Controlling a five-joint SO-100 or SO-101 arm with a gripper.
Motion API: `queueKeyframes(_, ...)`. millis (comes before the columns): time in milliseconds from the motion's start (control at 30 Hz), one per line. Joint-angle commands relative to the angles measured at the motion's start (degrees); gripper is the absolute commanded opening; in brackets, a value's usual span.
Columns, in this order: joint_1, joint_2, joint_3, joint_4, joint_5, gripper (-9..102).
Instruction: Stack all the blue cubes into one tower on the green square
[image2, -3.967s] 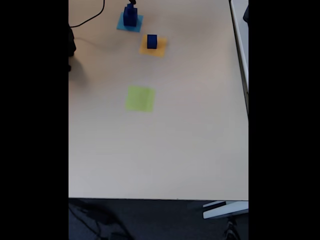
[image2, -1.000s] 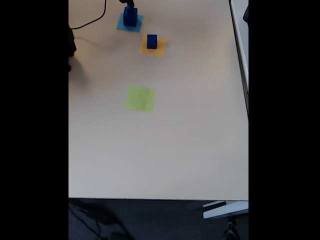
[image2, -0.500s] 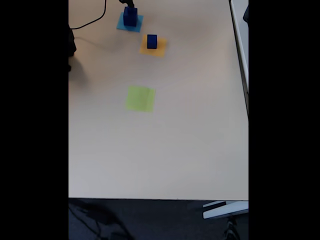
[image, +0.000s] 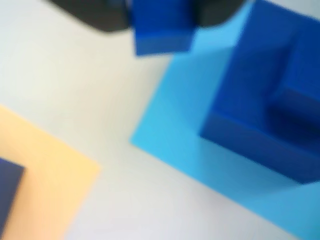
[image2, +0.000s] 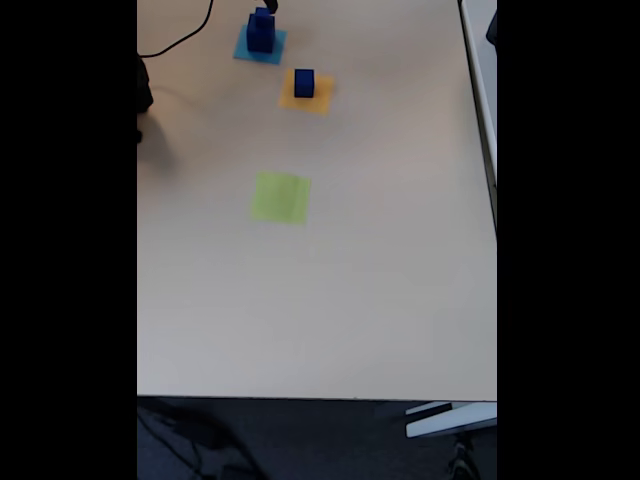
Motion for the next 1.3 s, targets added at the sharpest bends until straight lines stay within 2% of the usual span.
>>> queueKeyframes(0, 6.42, 6.5, -2.55, 0.44, -7.03, 0)
queueKeyframes(233, 17.49, 8.35, -1.41, -0.62, -19.42, 0)
queueKeyframes(400, 24.87, 10.02, 7.47, -10.72, -28.65, 0)
queueKeyframes(600, 31.03, 9.23, 15.12, -20.21, -34.45, 0)
queueKeyframes(933, 36.74, 8.17, 17.75, -21.88, -36.39, 0)
queueKeyframes(1267, 43.59, 7.47, 19.95, -18.46, -30.67, 0)
